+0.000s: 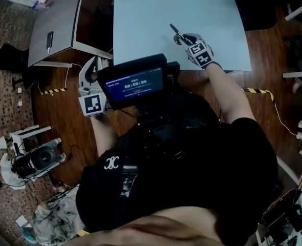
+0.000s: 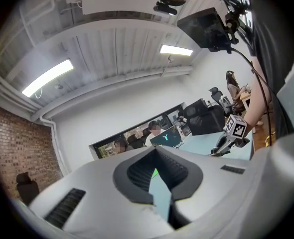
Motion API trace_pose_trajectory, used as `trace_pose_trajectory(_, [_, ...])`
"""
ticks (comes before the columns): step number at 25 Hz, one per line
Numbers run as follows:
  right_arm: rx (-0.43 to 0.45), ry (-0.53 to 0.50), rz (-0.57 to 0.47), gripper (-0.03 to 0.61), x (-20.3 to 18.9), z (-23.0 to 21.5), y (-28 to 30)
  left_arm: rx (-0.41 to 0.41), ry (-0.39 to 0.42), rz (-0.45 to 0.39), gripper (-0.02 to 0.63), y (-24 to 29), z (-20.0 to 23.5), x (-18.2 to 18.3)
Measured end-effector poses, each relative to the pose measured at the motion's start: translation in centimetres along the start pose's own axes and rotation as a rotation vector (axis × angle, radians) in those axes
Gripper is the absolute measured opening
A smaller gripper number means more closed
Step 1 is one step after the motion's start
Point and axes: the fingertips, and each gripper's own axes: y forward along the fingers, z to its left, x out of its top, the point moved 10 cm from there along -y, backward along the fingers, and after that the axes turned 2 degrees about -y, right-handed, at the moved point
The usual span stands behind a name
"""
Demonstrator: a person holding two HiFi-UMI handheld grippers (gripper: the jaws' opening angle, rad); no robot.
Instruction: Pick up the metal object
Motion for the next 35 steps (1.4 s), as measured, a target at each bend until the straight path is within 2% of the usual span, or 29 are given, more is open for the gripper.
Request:
trace_pose_trajectory(6, [-0.103,0.082,-0.206,0.066,2.8,-1.3,-5.2,-0.012,-0.031,-0.026,0.009,0.8,0.6,0.1])
trace_pose_trajectory(8, [-0.144,0.097,-0.274,0.066,4.2,-1.9,-7.1,-0.014,-0.018,-0.056,0.009,1.1,1.1,-0.3])
trace_pose_trajectory(10, [-0.183,0.089,-0.339,0.066,5.9,-2.3,-9.0,-0.010,0.010,-0.087,0.009,1.2,1.8,-1.0])
trace_pose_trajectory(16, [-0.255,0.025,-0.499,0.066,10.4,-2.5,-13.6,0.003,-0.022,-0.109,0.009,1.8,1.7,-0.8])
trace_pose_trajectory(20, [-0.288,0.013,-0.580,0.066,10.3,-3.9,-17.9,-0.005,-0.046,-0.117,0.009,2.6,-1.7,0.5])
trace_pose_trajectory(26, [-0.356,-0.043,-0.669,0.066,8.2,-5.0,-26.0,-0.024,-0.022,-0.149,0.009,2.7,-6.8,2.8])
trace_pose_trajectory(31, [-0.406,-0.103,-0.706,0.066,8.1,-2.3,-29.3,-0.035,0.025,-0.182,0.009,1.0,-6.3,3.9])
trace_pose_trajectory(35, [-0.438,-0.134,-0.712,0.064,7.4,1.8,-32.2,-0.055,0.042,-0.226,0.009,-2.5,-6.1,4.6])
